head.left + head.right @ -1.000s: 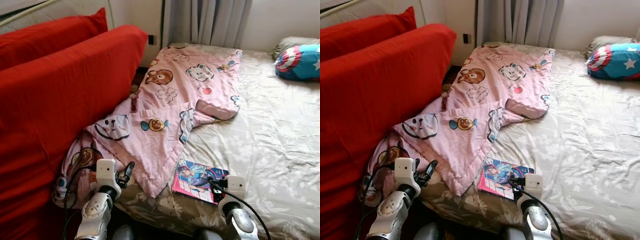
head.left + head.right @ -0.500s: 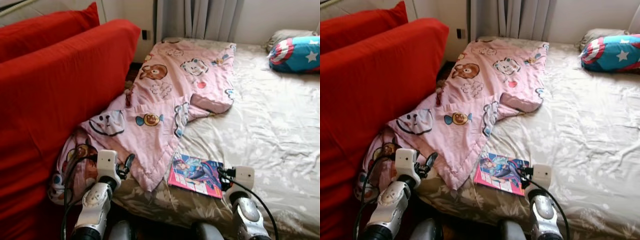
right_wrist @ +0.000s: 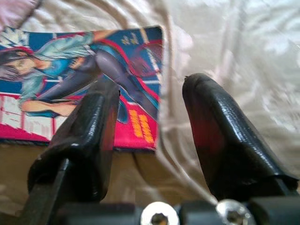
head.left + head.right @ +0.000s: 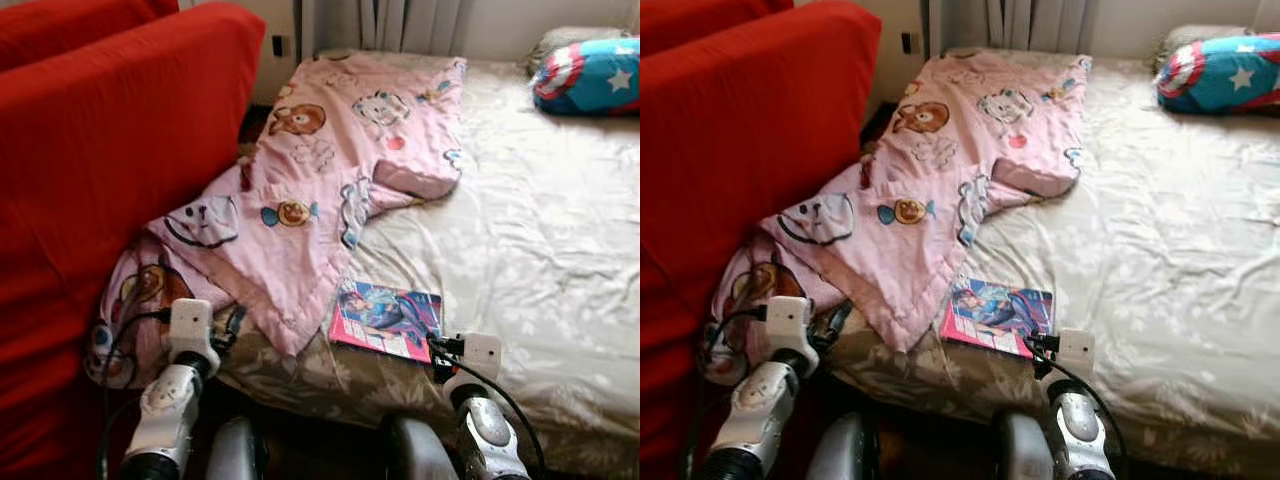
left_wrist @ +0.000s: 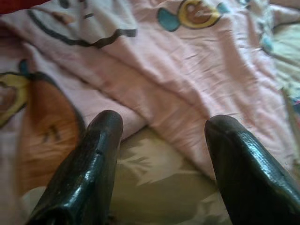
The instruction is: Clean up the room
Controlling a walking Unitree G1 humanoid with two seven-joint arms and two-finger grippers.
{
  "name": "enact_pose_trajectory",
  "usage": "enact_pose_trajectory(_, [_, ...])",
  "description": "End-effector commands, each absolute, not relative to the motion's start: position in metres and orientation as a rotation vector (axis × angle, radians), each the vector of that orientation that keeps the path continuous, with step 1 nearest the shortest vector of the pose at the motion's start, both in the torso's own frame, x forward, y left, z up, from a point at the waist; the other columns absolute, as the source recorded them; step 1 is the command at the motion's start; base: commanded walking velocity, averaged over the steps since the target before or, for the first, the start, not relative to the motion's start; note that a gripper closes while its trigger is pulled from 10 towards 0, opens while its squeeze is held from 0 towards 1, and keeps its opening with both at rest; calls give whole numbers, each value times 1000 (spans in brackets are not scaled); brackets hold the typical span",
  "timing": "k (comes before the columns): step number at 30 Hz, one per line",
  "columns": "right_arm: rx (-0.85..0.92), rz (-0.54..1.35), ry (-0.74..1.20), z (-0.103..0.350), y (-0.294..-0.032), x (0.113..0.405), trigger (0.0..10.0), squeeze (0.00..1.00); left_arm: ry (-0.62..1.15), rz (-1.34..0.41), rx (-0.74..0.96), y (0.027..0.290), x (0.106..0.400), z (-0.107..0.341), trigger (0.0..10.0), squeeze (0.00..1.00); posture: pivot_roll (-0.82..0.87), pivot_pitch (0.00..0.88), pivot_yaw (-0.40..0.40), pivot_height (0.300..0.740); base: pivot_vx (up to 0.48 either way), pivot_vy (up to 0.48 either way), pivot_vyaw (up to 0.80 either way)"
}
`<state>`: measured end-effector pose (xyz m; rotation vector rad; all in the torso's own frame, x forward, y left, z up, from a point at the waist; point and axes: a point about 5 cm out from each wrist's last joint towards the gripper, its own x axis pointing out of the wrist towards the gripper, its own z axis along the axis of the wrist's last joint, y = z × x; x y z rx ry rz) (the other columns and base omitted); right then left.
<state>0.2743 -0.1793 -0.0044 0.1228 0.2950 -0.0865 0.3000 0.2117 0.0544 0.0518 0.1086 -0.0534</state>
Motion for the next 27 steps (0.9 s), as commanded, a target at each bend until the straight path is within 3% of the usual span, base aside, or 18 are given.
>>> enact_pose_trajectory(1, [116, -83, 302, -4, -180, 275, 10000, 0, 101, -49, 105, 218, 304, 59, 10000, 0, -28, 150, 3, 583, 0, 0, 0])
enact_pose_trajectory(8, [105, -98, 300, 0, -187, 280, 10000, 0, 76, -132, 300, 220, 308, 69, 10000, 0, -23, 151, 6, 583, 0, 0, 0])
enact_pose_trajectory(14, [168, -42, 315, -2, -176, 281, 10000, 0, 76, -186, 204, 190, 297, 58, 10000, 0, 0, 183, 21, 583, 0, 0, 0])
enact_pose_trajectory(19, [248, -71, 327, -5, -175, 279, 10000, 0, 85, -218, 191, 180, 284, 51, 10000, 0, 13, 211, 35, 583, 0, 0, 0])
enact_pose_trajectory(27, [312, -118, 311, -2, -185, 282, 10000, 0, 91, -202, 193, 193, 268, 54, 10000, 0, 47, 248, 60, 583, 0, 0, 0])
